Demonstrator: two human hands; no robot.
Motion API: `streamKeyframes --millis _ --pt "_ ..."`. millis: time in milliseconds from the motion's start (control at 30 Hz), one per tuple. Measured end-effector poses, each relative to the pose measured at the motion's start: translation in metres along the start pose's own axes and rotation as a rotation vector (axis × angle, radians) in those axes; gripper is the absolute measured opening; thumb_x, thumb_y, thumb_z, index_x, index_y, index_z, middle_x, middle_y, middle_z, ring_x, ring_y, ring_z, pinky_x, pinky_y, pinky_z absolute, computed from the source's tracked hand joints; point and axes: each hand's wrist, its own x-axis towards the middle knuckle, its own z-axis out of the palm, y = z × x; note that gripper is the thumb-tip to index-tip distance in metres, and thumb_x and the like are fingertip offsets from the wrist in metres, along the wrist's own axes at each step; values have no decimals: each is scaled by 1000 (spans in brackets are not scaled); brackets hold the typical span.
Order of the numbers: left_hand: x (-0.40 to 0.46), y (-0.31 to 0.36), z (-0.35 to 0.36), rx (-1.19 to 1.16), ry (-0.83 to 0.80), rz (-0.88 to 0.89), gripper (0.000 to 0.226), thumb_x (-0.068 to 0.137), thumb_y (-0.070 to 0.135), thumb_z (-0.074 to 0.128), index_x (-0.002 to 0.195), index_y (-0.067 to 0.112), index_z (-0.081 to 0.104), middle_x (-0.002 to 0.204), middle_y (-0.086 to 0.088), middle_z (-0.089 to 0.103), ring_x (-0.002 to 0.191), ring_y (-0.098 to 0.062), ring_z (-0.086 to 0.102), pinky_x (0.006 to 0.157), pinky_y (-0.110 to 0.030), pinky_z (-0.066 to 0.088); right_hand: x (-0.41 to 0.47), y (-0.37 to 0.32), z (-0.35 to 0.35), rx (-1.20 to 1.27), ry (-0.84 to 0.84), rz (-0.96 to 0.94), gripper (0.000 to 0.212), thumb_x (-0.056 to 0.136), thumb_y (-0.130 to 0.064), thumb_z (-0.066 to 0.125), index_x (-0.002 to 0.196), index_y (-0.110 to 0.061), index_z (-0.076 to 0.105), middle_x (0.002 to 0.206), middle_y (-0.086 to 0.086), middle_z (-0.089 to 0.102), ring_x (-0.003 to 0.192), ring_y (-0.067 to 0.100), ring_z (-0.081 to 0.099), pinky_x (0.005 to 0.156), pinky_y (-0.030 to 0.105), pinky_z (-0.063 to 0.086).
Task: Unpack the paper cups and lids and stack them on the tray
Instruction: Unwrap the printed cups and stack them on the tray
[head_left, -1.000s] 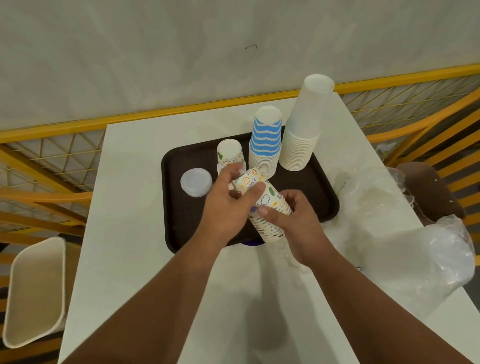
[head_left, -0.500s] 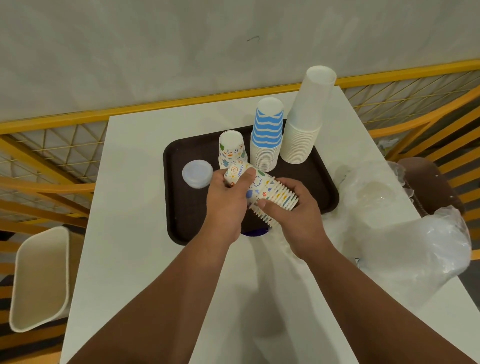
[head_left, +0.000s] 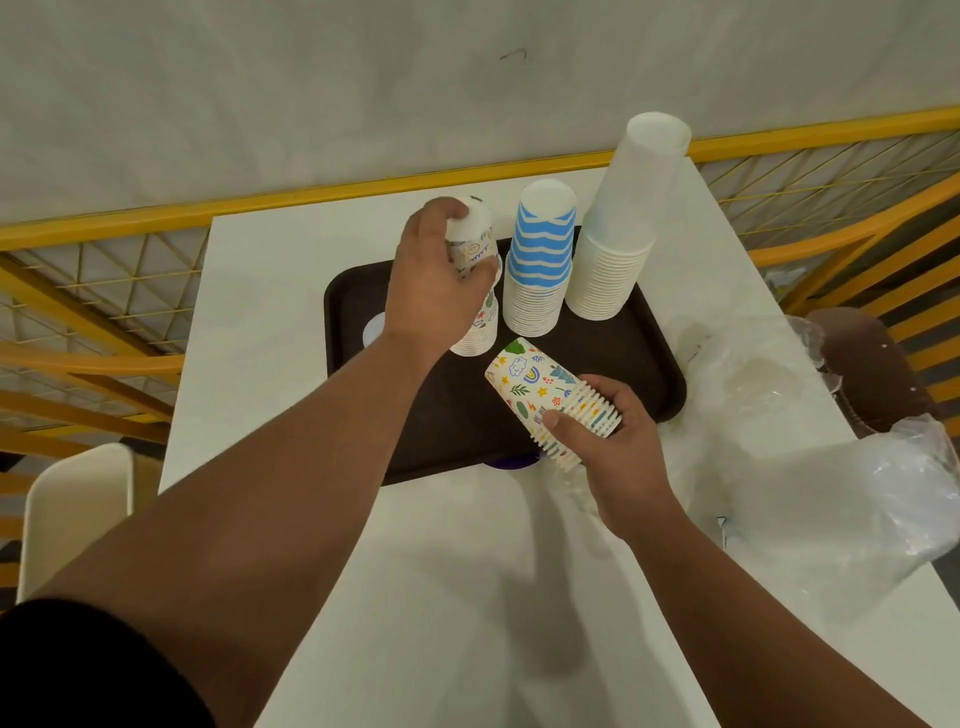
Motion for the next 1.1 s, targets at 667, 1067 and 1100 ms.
streamKeyframes --millis 667,1067,1100 --pt "-102 19 8 -724 -121 -696 35 91 22 66 122 32 55 123 3 63 107 -18 66 88 -44 58 -8 -18 7 110 -101 -84 61 58 -38 80 115 -32 59 115 -4 66 103 16 68 80 33 59" --pt "-44 24 -14 -401 86 -200 30 86 29 72 110 36 54 114 2 67 101 -12 67 78 -31 59 -10 -14 0 136 -54 -62 60 55 -36 81 110 -27 58 112 -2 66 103 18 68 81 41 60" --pt "-32 26 -18 -302 97 -111 33 84 34 73 109 40 52 117 1 65 104 -12 66 81 -31 58 -10 -14 0 145 -52 -51 60 55 -35 81 109 -27 58 112 -2 66 103 18 68 81 41 60"
